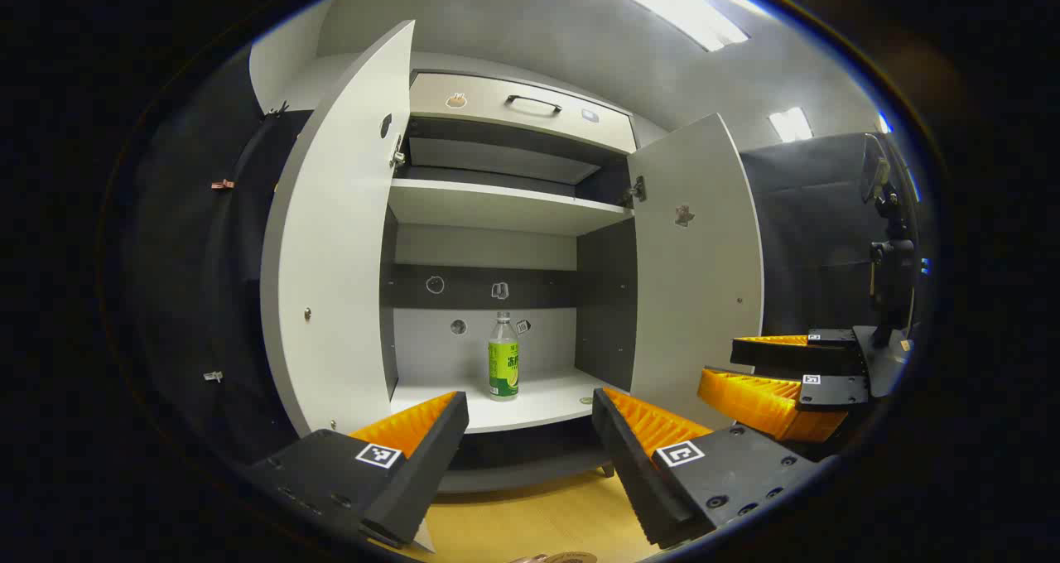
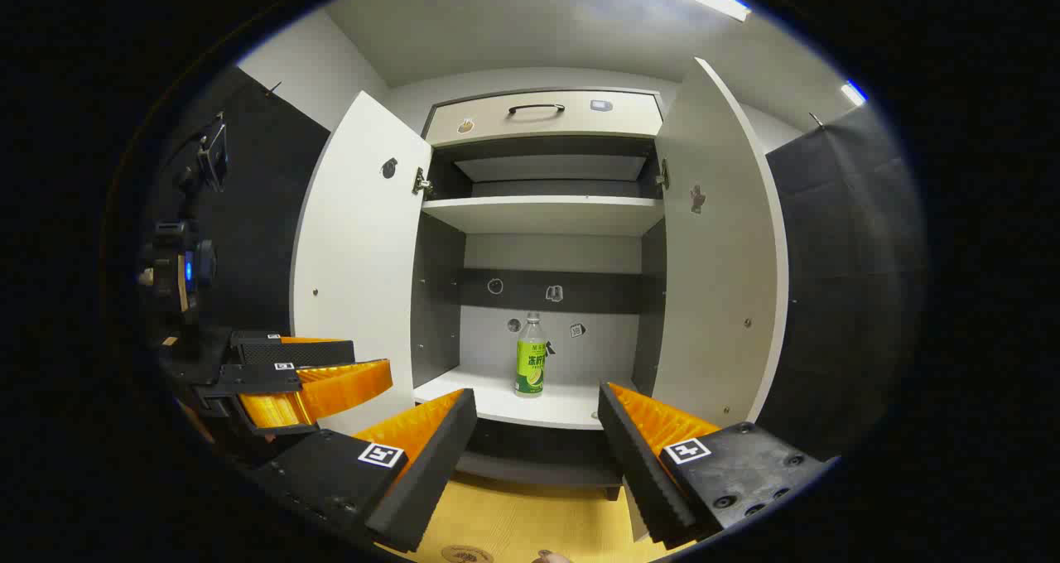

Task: Grasp the bottle in the cabinet with the left hand and place it on the coaster, then close the right door with the right hand and the left door with the left hand.

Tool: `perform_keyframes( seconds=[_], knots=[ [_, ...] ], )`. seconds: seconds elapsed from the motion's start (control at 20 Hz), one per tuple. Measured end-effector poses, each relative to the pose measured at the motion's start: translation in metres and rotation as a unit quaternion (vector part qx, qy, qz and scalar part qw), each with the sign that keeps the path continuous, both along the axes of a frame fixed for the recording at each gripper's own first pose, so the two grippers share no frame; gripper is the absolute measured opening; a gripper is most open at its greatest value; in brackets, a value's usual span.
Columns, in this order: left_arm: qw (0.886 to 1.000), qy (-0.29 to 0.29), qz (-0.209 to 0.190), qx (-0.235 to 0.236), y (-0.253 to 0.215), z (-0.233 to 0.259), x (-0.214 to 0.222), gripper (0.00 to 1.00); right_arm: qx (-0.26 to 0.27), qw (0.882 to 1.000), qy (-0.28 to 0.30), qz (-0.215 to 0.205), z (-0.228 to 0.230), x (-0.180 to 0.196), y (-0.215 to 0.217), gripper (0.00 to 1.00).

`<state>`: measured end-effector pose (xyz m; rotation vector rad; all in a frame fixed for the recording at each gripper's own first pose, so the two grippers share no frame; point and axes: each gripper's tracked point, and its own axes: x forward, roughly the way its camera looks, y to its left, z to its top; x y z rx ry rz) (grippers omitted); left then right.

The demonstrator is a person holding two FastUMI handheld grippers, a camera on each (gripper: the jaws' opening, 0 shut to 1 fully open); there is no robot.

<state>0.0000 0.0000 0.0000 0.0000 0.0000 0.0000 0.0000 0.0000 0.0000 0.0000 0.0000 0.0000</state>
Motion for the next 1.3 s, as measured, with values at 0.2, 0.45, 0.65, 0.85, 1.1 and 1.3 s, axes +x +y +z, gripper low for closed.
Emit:
perform_keyframes(
  seconds=[0.2,0.45,0.65,0.85,1.1,1.3],
  knots=[
    [1.000,0.001,0.000,0.004,0.002,-0.001,0.005,0.95,-0.004,1.000,0.000,0.002,-0.001,0.004,0.003,0.98],
    [1.000,-0.003,-0.008,0.008,0.000,-0.001,0.008,0.95,-0.004,1.000,0.004,0.000,-0.003,0.006,0.002,0.98],
    [1.000,-0.006,-0.007,0.010,0.000,0.001,0.009,0.95,-0.002,1.000,0.001,-0.003,-0.002,0.006,0.001,0.98],
    [1.000,-0.006,-0.011,0.010,-0.001,0.000,0.011,0.95,-0.006,1.000,-0.002,-0.010,-0.001,0.007,-0.002,0.98],
    [1.000,-0.006,-0.023,0.007,-0.003,-0.002,0.015,0.96,-0.005,0.999,0.000,-0.032,-0.001,0.000,-0.007,0.98],
    [0.999,-0.006,-0.035,0.002,-0.003,-0.002,0.019,0.96,-0.017,0.998,-0.001,-0.057,0.000,-0.009,-0.010,0.98]
  ],
)
